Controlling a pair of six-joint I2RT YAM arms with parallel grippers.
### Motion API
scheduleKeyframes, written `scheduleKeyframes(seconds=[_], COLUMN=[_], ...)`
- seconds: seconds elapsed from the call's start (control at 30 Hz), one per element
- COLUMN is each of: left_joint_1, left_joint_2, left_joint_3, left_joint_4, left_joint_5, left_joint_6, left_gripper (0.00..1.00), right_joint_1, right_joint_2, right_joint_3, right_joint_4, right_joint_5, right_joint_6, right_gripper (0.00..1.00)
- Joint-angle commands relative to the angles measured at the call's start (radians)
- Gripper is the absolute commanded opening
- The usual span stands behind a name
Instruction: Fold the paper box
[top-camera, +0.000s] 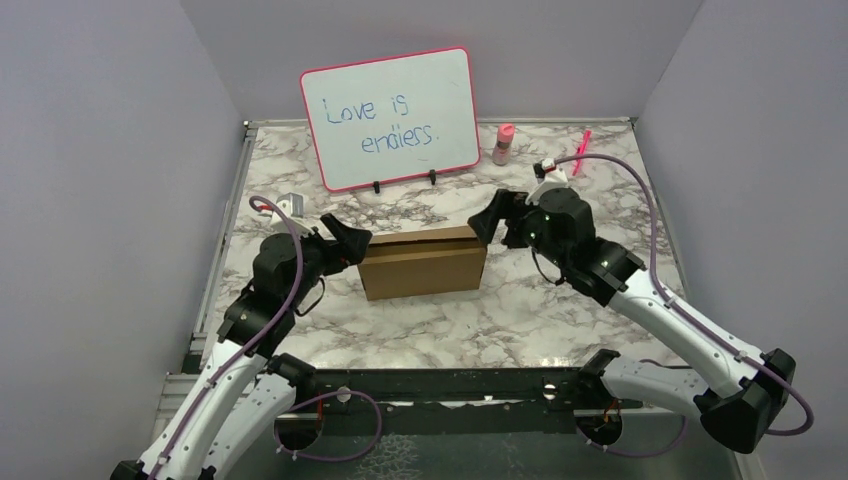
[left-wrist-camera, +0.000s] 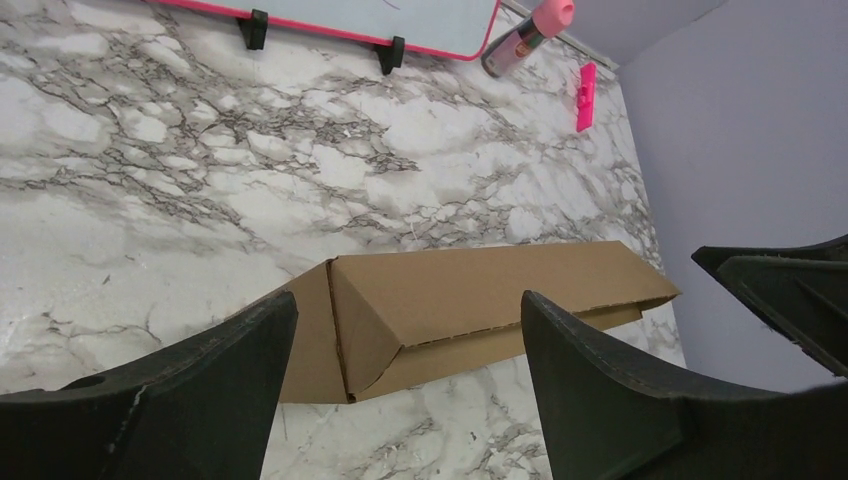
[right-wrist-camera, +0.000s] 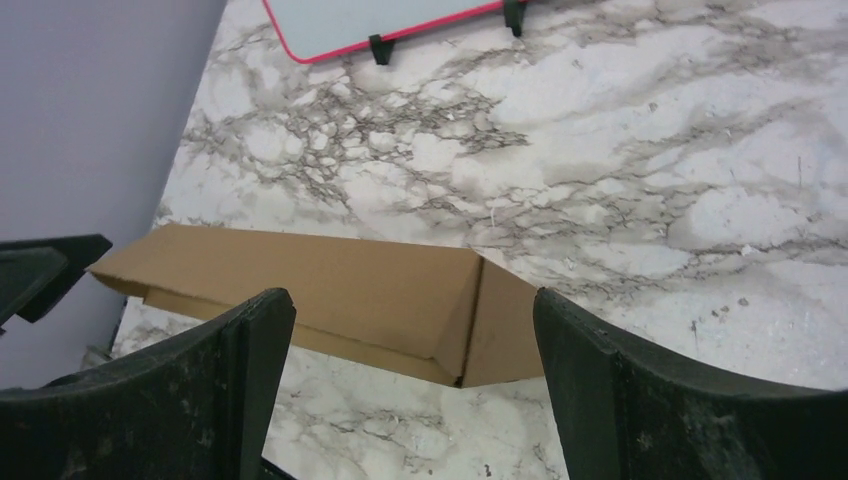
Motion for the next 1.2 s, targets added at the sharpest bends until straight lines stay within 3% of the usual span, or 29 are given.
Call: scheduleKeyframes(seconds=[0.0, 0.37, 0.87, 1.17], left_joint_1=[0.007, 0.060, 0.072, 0.072], left_joint_2=[0.000, -0.024, -0.155, -0.162], left_joint_3=[-0.024, -0.148, -0.296, -0.355], left_joint_4=[0.025, 0.109, 0.098, 0.084], left_joint_5=[-0.051, -0.011, 0.018, 0.038], left_joint_6=[-0.082, -0.232, -0.386, -0.390], left_gripper=[0.82, 0.71, 0.51, 0.48], right_joint_1=[-0.144, -0.242, -0.245, -0.245], right_joint_2=[0.007, 0.013, 0.031, 0.035], right_joint_3=[-0.037, -0.138, -0.308, -0.416], right_joint_4=[0.039, 0.165, 0.273, 0.363], right_joint_5=[-0.241, -0.397, -0.510, -0.526], right_joint_6=[0.064, 0.152, 0.213, 0.203], right_gripper=[0.93, 0.83, 0.66, 0.56])
